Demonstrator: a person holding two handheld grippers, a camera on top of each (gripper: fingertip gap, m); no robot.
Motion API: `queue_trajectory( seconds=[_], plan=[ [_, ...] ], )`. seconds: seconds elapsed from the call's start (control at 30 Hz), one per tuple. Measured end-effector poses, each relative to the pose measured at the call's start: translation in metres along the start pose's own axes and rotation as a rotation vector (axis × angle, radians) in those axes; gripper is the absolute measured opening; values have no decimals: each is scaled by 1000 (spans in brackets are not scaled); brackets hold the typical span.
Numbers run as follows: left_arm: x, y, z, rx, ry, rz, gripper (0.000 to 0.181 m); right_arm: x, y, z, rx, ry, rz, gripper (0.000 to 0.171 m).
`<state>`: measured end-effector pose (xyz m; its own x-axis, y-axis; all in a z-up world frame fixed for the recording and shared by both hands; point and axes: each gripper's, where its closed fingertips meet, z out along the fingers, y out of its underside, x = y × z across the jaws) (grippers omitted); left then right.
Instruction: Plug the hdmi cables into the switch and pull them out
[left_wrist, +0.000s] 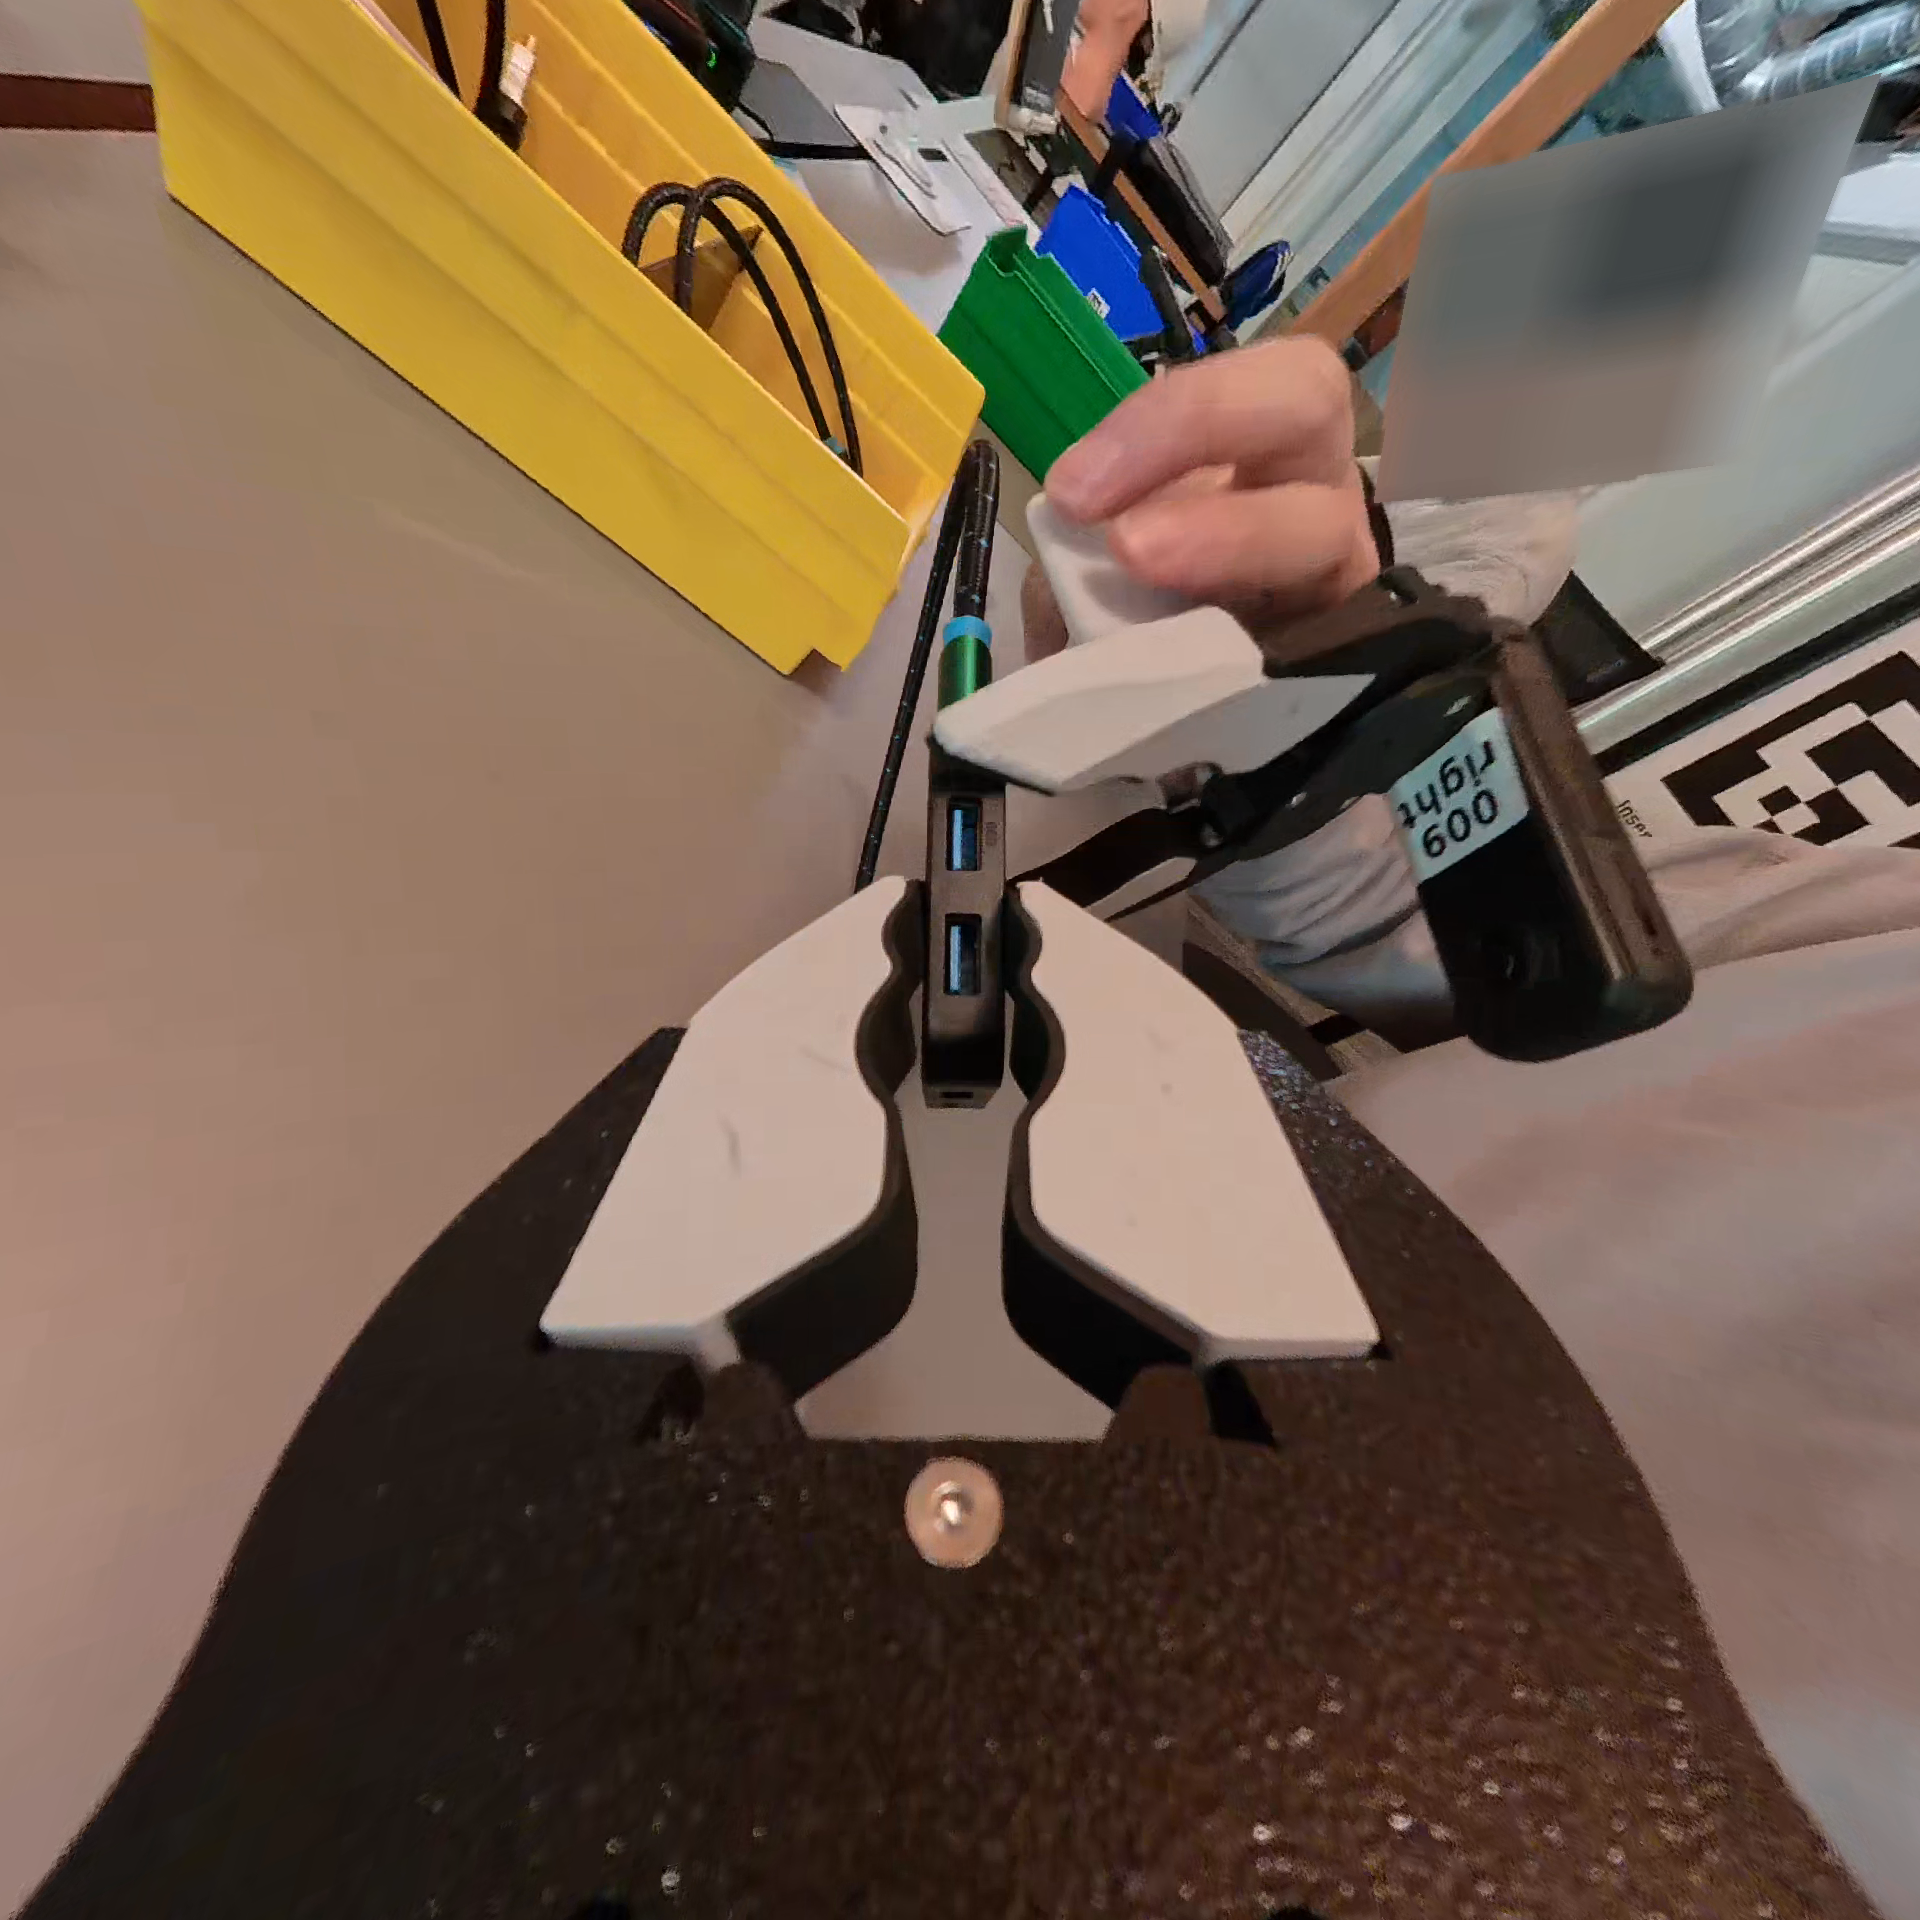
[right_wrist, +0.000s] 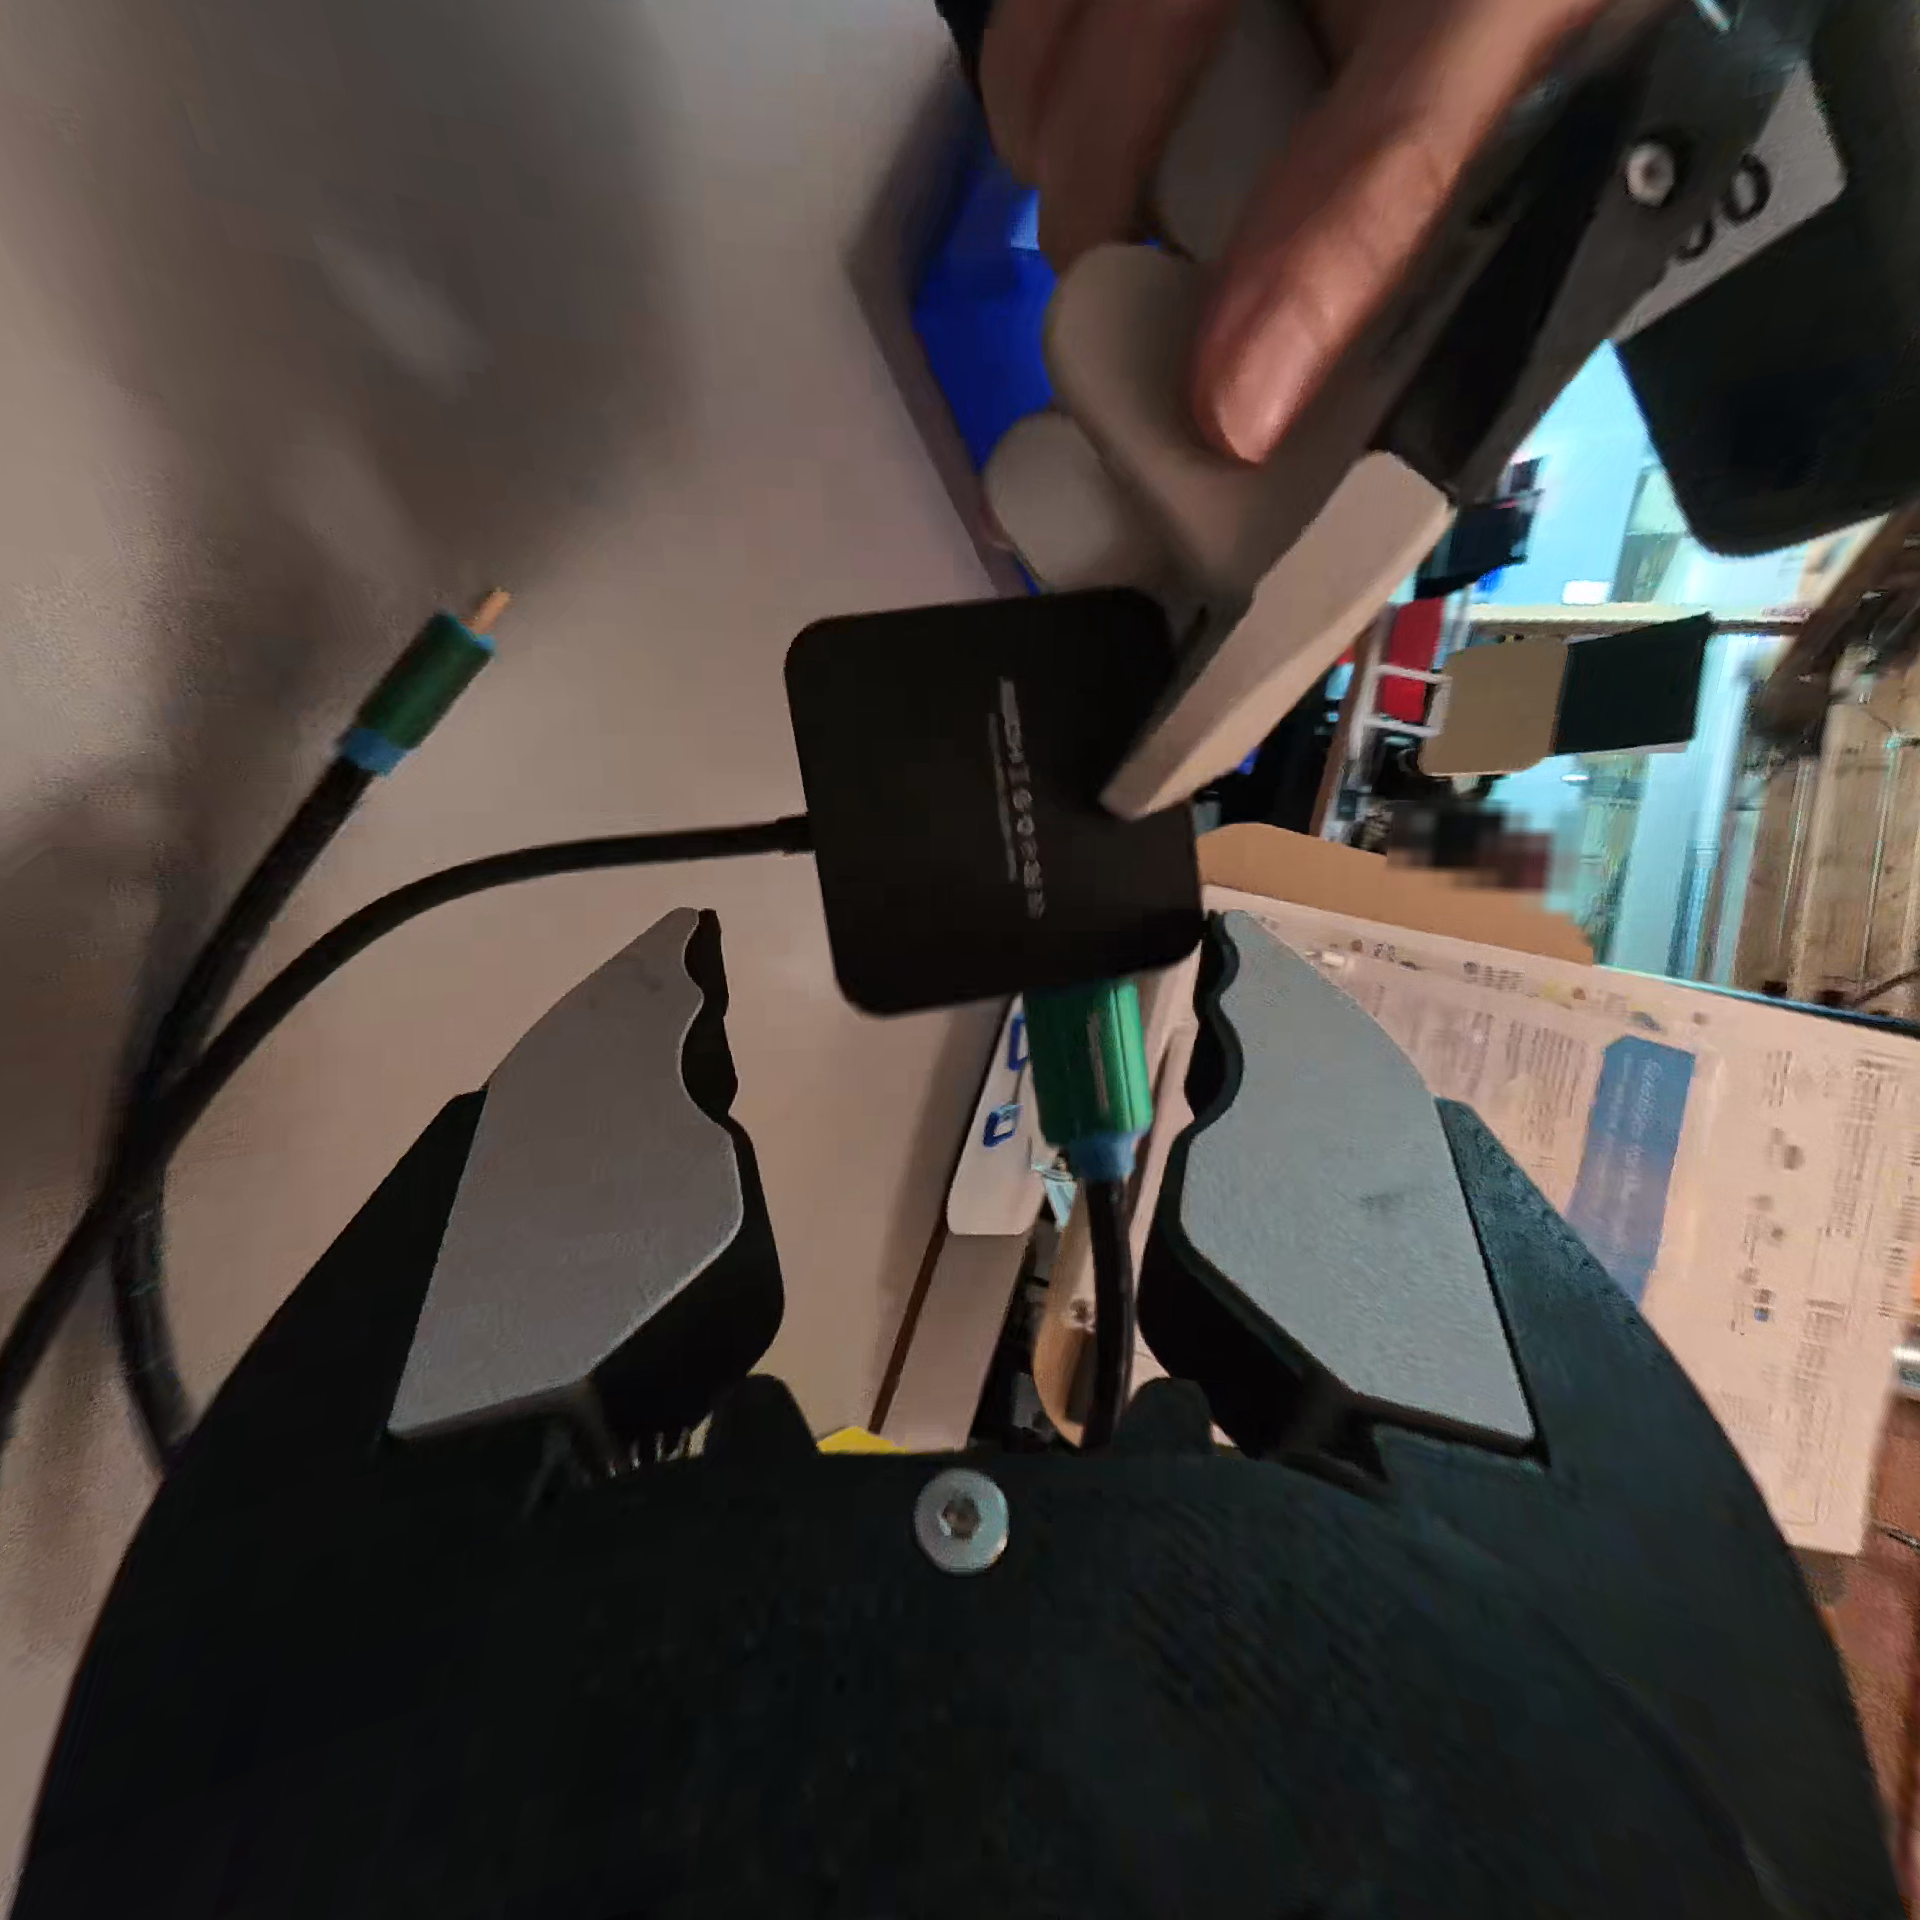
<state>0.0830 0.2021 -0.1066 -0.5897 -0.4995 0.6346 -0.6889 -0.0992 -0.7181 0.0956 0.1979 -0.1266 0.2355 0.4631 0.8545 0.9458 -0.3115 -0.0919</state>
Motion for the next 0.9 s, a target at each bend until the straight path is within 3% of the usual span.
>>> queue_trajectory(
  seconds=[0.07,0.2,0.23,0.3,0.43,0.57,0.73,0.9],
  plan=[
    [-2,0,3,-8,-15,4,13,6,-4,4,3,90,-35,73],
    [0,-15,1,113,-25,92,15,12,0,6,-6,99,87,69],
    [3,-23,-2,176,-45,173,18,15,0,3,14,75,154,70],
    [6,-33,-13,280,-157,405,52,22,5,-7,38,28,285,70],
    [21,-20,-18,309,-254,714,63,14,20,-20,30,-197,509,70],
    [13,1,0,271,-275,735,77,-5,18,-19,10,-383,622,70],
    [2,19,19,230,-329,782,76,-28,5,-14,-21,-528,638,70],
    [-1,31,27,199,-324,795,70,-37,1,-8,-76,-546,537,70]
  ],
)
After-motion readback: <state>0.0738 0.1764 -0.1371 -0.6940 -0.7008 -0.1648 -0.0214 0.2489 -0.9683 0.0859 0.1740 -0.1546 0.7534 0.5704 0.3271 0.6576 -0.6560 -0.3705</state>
